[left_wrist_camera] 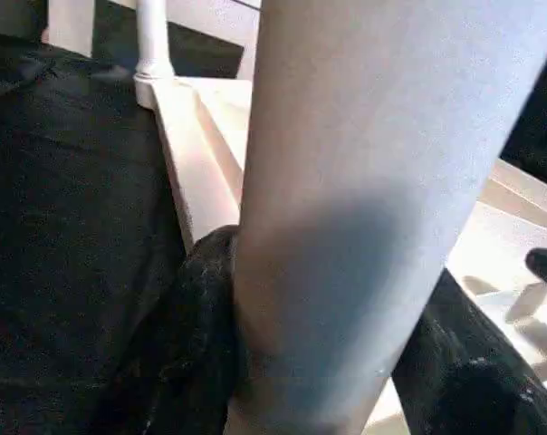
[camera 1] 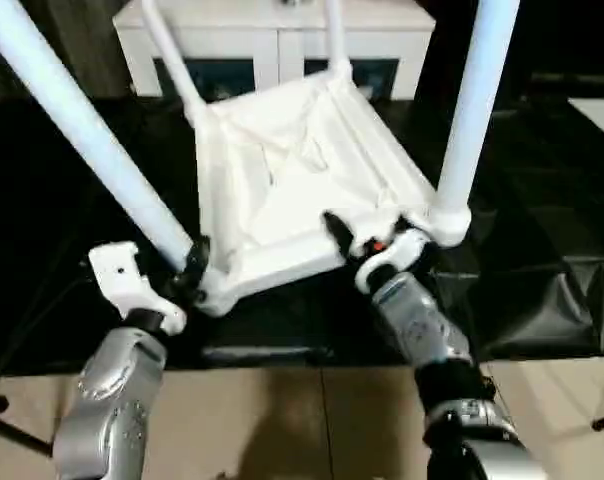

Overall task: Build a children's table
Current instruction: Flip table

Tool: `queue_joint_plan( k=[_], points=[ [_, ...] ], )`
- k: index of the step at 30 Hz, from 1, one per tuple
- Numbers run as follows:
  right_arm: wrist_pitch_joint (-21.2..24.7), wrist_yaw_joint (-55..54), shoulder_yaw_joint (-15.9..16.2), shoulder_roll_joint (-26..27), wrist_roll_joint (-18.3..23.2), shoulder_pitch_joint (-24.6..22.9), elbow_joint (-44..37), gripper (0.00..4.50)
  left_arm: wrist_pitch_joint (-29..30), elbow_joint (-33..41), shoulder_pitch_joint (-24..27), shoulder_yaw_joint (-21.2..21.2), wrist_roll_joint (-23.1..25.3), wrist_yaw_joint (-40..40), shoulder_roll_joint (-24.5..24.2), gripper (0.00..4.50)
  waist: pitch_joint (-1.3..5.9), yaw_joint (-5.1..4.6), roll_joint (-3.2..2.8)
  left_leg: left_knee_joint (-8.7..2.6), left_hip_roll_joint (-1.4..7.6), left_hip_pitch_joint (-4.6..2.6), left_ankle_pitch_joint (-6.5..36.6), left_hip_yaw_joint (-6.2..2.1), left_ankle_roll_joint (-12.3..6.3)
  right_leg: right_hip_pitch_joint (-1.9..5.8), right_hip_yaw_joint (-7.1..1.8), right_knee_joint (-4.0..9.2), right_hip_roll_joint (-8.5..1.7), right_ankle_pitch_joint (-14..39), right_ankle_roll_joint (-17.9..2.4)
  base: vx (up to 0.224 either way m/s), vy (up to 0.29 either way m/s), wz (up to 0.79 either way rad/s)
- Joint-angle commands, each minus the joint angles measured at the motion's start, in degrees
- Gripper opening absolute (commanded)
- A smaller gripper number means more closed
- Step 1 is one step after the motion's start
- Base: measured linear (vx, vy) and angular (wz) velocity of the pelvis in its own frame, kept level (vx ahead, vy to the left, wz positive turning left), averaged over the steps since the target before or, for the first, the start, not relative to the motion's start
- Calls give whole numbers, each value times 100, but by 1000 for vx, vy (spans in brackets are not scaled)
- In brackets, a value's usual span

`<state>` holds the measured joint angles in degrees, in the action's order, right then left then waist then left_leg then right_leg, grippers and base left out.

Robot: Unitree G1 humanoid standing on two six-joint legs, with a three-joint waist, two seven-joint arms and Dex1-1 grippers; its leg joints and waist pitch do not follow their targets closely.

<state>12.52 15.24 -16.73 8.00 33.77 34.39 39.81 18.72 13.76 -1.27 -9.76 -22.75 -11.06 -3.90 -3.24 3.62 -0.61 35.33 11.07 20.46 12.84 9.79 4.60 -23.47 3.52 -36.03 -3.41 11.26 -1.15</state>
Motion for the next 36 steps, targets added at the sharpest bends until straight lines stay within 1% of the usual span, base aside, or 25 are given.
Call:
queue_joint_plan(
  k=[1, 2, 3, 4, 5, 7, 9, 11, 12, 15, 18, 19, 20, 21, 22, 24, 26, 27, 29, 31, 32, 33, 34, 35, 36],
  points=[
    [-131, -136, -211, 159, 97, 197, 338, 450, 30, 329, -91, 230, -577, -378, 172, 203, 398, 8, 2, -410, 179, 13, 150, -25, -238, 332, -288, 320, -415, -20, -1207, 0, 0, 0],
    [-201, -162, -251, 161, 106, 251, 391, 450, 26, 345, -97, 254, -586, -398, 180, 203, 397, 3, 8, -407, 176, 18, 153, -22, -270, 336, -288, 323, -414, -6, -1238, 0, 0, 0],
    [-294, -115, -300, 154, 118, 337, 513, 450, 30, 348, -111, 269, -599, -420, 186, 203, 399, 5, -6, -406, 184, 11, 162, -22, -286, 327, -285, 322, -417, 19, -1256, 0, 0, 0],
    [-355, -84, -331, 148, 125, 394, 596, 424, 32, 346, -121, 277, -605, -430, 190, 203, 402, -5, -2, -402, 184, 9, 191, -18, -287, 322, -283, 320, -413, 47, -1275, 0, 0, 0],
    [-426, -54, -373, 133, 164, 479, 736, 417, 30, 320, -150, 273, -614, -434, 196, 203, 395, -6, -21, -407, 184, 4, 251, -17, -284, 320, -281, 331, -412, 128, -1277, 0, 0, 0],
    [-403, -21, -365, 84, 153, 552, 879, 411, 24, 262, -206, 265, -619, -446, 201, 203, 396, -10, -18, -403, 181, 5, 256, -15, -290, 327, -284, 329, -408, 117, -1286, 0, 0, 0],
    [-386, 22, -341, 43, 95, 587, 961, 382, 30, 229, -244, 262, -617, -470, 212, 203, 405, -24, -21, -393, 180, 5, 185, -16, -331, 328, -278, 318, -398, -17, -1315, 0, 0, 0],
    [-468, 93, -356, -2, 52, 629, 1074, 372, 25, 174, -292, 269, -601, -487, 230, 203, 408, -22, -25, -388, 182, 6, 196, -13, -346, 330, -279, 318, -405, -17, -1342, 0, 0, 0],
    [-473, 88, -366, -17, 51, 635, 1090, 372, 21, 159, -302, 272, -601, -490, 232, 203, 407, -20, -22, -390, 186, 11, 195, -16, -361, 334, -277, 317, -404, -14, -1354, 0, 0, 0],
    [-506, 133, -395, -49, 37, 667, 1165, 335, 14, 134, -315, 267, -598, -494, 243, 203, 411, -24, -18, -386, 187, 4, 199, -13, -373, 331, -276, 316, -402, 24, -1375, 0, 0, 0],
    [-523, 186, -394, -87, -4, 701, 1240, 327, 9, 102, -321, 256, -579, -493, 251, 203, 408, -21, 9, -386, 188, 10, 181, -9, -396, 335, -277, 316, -404, 40, -1378, 0, 0, 0],
    [-531, 194, -390, -99, -11, 709, 1268, 316, 11, 100, -316, 255, -565, -490, 250, 203, 407, -18, 3, -387, 189, 8, 189, -10, -393, 330, -278, 315, -405, 47, -1382, 0, 0, 0],
    [-544, 203, -394, -106, -6, 716, 1290, 294, 6, 104, -313, 249, -553, -484, 254, 203, 409, -19, 17, -386, 185, 11, 199, -8, -401, 335, -279, 314, -406, 49, -1387, 0, 0, 0],
    [-547, 210, -401, -110, 4, 717, 1291, 291, 5, 110, -306, 244, -544, -479, 255, 203, 406, -18, 10, -388, 188, 10, 217, -9, -410, 332, -279, 318, -407, 81, -1380, 0, 0, 0],
    [-548, 210, -402, -113, 4, 719, 1290, 289, 6, 113, -302, 237, -526, -458, 252, 203, 404, -21, 25, -388, 187, 11, 245, -5, -419, 334, -280, 323, -406, 98, -1375, 0, 0, 0],
    [-581, 213, -417, -120, 8, 741, 1314, 274, 35, 113, -293, 215, -488, -394, 242, 203, 402, -15, 15, -394, 195, 8, 255, -13, -425, 329, -277, 326, -412, 158, -1364, 0, 0, 0],
    [-637, 164, -447, -130, 9, 757, 1260, 266, 109, 62, -276, 171, -431, -340, 173, 259, 408, -16, 13, -385, 190, 9, 209, -8, -429, 328, -277, 318, -408, 94, -1373, 0, 0, 0],
    [-665, 135, -459, -131, 5, 756, 1216, 263, 112, 31, -267, 158, -396, -356, 129, 273, 409, -14, 12, -384, 188, 9, 187, -8, -441, 326, -278, 315, -407, 70, -1378, 0, 0, 0],
    [-697, 66, -476, -139, -8, 728, 1024, 256, 68, -29, -264, 49, -418, -342, 120, 277, 407, -8, -2, -388, 188, 1, 209, -6, -424, 316, -275, 318, -405, 102, -1401, 0, 0, 0],
    [-733, 54, -440, -160, -58, 693, 888, 253, 60, -40, -266, -9, -450, -343, 106, 304, 408, -15, 4, -386, 185, 8, 215, -8, -422, 327, -275, 316, -401, 62, -1400, 0, 0, 0],
    [-799, 27, -371, -203, -165, 640, 722, 253, 67, -45, -261, -66, -485, -370, 71, 304, 415, -13, 3, -379, 178, 7, 192, -7, -421, 329, -275, 308, -399, 42, -1387, 0, 0, 0],
    [-1059, -3, -167, -305, -489, 545, 480, 252, 62, -41, -250, -134, -473, -399, -14, 314, 410, -5, -22, -381, 182, 3, 182, -10, -428, 317, -272, 313, -398, 44, -1369, 0, 0, 0],
    [-1204, -7, -63, -352, -656, 502, 378, 251, 54, -37, -246, -165, -455, -404, -54, 322, 408, -1, -14, -380, 185, 0, 178, -7, -432, 310, -271, 322, -394, 58, -1345, 0, 0, 0],
    [-1280, 12, 16, -380, -760, 458, 255, 251, 66, -25, -241, -229, -500, -409, -77, 322, 432, 3, -1, -366, 178, 8, 25, -10, -447, 325, -271, 289, -393, -105, -1345, 0, 0, 0],
    [-1268, 8, 28, -399, -771, 425, 121, 251, 82, -15, -233, -297, -557, -429, -108, 331, 423, 0, -28, -360, 175, 8, -26, -5, -463, 310, -267, 294, -381, -171, -1350, 0, 0, 0]
  ],
)
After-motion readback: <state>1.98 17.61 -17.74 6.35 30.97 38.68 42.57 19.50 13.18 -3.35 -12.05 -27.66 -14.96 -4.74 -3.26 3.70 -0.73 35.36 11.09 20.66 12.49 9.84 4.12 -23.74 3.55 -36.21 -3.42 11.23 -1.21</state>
